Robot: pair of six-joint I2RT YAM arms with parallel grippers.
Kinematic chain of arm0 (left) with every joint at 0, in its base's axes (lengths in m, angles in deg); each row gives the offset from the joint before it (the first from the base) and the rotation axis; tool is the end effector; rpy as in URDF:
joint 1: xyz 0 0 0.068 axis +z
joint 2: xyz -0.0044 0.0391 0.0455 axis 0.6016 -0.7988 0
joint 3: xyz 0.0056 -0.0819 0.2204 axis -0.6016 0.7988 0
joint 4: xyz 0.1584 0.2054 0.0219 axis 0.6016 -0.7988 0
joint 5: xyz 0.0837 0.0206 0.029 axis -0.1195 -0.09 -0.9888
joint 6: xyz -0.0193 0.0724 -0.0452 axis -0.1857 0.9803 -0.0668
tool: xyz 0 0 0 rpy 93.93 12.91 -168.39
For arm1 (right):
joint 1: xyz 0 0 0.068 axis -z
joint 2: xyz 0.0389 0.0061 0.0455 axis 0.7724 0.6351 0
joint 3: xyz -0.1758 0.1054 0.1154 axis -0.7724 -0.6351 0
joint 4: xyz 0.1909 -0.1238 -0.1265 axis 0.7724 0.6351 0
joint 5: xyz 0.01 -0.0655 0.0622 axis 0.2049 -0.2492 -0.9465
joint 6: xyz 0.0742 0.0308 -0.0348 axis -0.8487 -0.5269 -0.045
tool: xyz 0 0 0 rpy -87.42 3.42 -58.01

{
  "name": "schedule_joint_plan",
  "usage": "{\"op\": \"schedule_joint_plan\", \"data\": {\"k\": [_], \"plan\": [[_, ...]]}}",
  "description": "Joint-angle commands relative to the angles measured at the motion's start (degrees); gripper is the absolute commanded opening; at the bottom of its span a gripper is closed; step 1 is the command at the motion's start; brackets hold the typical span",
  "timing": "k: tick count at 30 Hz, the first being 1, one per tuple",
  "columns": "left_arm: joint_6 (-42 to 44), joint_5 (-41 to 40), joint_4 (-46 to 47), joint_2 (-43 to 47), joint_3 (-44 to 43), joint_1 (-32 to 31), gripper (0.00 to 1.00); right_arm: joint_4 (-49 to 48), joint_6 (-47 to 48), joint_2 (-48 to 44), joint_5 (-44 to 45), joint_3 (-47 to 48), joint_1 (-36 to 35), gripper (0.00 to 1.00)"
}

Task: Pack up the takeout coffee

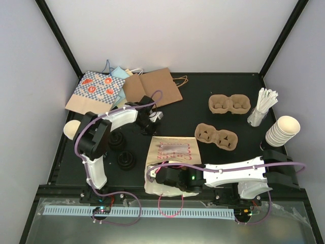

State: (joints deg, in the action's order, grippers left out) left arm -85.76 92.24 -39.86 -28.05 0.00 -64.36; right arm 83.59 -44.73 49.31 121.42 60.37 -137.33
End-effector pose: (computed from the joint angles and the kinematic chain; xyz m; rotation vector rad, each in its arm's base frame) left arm 0.2922 -0.1933 0.0927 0.3767 2.9740 -0.8448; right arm 0.0661 0.2948 0.1447 -1.6865 1.5038 -0.2963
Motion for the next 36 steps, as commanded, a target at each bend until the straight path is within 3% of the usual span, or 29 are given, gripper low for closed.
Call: {"op": "schedule_joint_plan", "data": {"k": [1, 8, 17, 27, 36], "plan": [[1.24, 2.57, 1.54, -3.43, -3.87, -0.86, 0.02, 1.01, -0.43, 0.13, -1.53, -0.13, 0.18, 0.63], [3.03, 4.53, -0.57, -7.69, -5.36, -1.8, 0.02, 1.52, -0.42, 0.4, -1.3, 0.63, 0.11, 0.63], [1.59, -0.52, -1.99, -12.37, -8.03, 0.24, 0.05, 2.02, -1.13, 0.61, -1.28, 0.83, 0.15, 0.63], [7.07, 14.43, -3.05, -14.3, -5.64, -0.71, 0.02, 2.45, -1.37, 1.22, -1.17, 0.99, 0.1, 0.63], [3.16, 23.55, 3.13, -3.21, 1.93, -0.76, 0.02, 4.27, -2.53, 3.31, 0.55, 2.7, 0.22, 0.63]]}}
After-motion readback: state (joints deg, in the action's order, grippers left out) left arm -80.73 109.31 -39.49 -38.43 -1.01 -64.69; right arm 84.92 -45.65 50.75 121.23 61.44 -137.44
